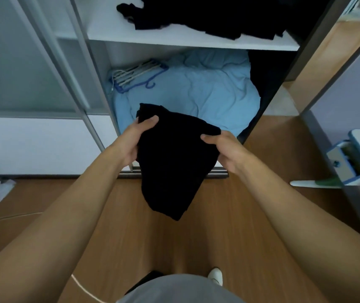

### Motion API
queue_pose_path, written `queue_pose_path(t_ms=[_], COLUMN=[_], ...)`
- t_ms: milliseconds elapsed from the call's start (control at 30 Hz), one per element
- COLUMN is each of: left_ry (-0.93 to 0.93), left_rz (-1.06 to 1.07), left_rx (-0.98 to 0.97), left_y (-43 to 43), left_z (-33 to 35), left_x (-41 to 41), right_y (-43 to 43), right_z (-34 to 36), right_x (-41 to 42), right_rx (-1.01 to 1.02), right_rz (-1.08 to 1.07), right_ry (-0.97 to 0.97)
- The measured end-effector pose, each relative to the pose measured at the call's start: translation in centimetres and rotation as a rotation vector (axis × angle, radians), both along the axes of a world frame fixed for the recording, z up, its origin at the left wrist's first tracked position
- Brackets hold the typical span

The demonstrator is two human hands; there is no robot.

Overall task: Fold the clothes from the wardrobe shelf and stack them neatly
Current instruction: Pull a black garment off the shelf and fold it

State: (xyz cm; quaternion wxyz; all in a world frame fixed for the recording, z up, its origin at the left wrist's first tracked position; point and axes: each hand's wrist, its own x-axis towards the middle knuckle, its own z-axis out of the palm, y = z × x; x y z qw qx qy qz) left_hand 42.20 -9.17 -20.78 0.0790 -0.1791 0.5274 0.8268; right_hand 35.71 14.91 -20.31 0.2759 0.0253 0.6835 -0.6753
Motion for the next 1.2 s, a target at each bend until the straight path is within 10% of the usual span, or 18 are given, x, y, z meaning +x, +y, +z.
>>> queue_pose_path(t_ms=[267, 500, 800, 1033, 1200], left_ry=[0.027, 0.032, 0.07, 0.078, 0.076], left_rz=[-0.029, -0.061, -0.205, 0.102, 0.014], left_rx=[-0.235, -0.035, -0.216, -0.087, -0.157], left_y=[1.1, 3.9, 3.7, 6.1, 5.1], left_z=[1.4, 1.2, 1.1, 3.0, 3.7], left_x=[-0.5, 0.0, 1.1, -0.3, -0.1], right_y=[0.7, 2.4, 3.8, 4.6, 4.7], right_z=[2.7, 3.3, 4.0, 3.3, 2.9], right_x=[-0.9, -1.4, -1.6, -1.2, -1.4], right_rx=[-0.289, 0.194, -0.341, 0.091, -0.176], right_rz=[-0.023, 0.145, 0.016, 0.174, 0.082], right_ry=[-0.213, 0.048, -0.313, 0.094, 0.118])
